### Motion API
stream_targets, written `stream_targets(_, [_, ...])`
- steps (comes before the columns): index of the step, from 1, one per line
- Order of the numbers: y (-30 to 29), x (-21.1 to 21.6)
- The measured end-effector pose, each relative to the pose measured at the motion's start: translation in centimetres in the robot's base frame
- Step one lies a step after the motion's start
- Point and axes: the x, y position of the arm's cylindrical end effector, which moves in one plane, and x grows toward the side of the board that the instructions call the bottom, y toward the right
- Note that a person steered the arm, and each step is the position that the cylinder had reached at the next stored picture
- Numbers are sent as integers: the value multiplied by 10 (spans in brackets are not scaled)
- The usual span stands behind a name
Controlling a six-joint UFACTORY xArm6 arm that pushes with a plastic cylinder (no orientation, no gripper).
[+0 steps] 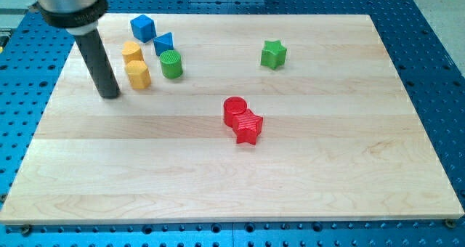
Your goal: Move the green blocks and hexagon to the right side
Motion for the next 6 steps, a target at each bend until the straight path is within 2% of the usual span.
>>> stream_targets(1, [47, -31])
stream_targets(2, [101, -32])
stream_targets(3, [92, -33])
stream_targets(5, [142, -65])
stream_targets(6, [80, -41])
